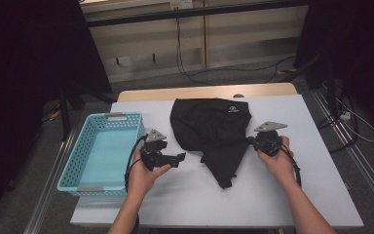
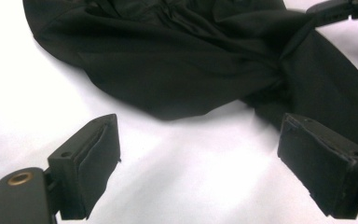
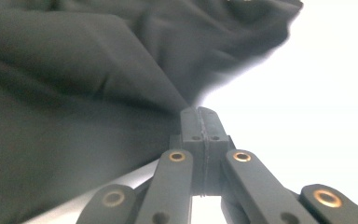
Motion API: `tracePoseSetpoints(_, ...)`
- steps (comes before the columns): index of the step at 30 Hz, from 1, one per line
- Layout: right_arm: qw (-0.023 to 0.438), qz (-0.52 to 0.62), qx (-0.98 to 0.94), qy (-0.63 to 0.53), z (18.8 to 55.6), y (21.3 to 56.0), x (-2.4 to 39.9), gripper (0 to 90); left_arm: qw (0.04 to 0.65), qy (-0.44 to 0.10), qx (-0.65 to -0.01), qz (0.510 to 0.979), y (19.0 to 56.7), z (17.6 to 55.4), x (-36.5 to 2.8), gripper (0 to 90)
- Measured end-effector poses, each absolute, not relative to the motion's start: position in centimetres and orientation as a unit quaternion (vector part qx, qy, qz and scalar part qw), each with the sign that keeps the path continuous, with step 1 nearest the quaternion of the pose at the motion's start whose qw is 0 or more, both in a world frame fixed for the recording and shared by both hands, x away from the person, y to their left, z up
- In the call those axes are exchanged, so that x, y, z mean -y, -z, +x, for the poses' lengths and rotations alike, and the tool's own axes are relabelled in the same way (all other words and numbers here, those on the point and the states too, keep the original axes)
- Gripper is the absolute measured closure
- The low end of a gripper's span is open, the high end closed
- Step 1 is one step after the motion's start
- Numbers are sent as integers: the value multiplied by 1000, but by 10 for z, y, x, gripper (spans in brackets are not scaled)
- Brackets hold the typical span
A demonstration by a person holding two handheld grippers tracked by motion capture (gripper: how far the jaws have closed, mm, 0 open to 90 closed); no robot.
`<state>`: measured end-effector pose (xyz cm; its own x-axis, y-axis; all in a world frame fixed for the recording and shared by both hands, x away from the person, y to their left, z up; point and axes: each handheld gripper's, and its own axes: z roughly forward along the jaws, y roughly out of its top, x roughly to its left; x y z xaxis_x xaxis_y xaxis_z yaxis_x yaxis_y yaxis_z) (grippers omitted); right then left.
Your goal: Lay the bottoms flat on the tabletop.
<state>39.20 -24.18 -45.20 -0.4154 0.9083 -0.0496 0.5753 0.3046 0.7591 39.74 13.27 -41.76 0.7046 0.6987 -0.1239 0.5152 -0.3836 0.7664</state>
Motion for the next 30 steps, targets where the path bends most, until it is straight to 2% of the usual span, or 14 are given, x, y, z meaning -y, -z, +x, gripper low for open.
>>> tracePoseSetpoints(4,265,504,-758,-317,393,456,263,900,419,-109,-369,822,418,397,-131,129)
tracePoseSetpoints(8,264,510,-753,-323,390,457,273,899,418,-108,-367,824,418,396,-129,129)
tracePoseSetpoints(11,259,494,-765,-323,385,455,269,843,417,-108,-367,824,419,396,-128,129)
tracePoseSetpoints(15,258,478,-776,-321,374,447,257,657,418,-105,-363,827,419,394,-127,129)
tracePoseSetpoints(18,258,461,-783,-330,367,444,251,635,414,-104,-357,831,420,394,-126,128)
tracePoseSetpoints(24,228,437,-793,-357,347,439,234,565,415,-105,-351,833,419,392,-126,126)
tracePoseSetpoints(30,178,408,-814,-372,320,445,219,562,414,-104,-350,834,418,392,-127,126)
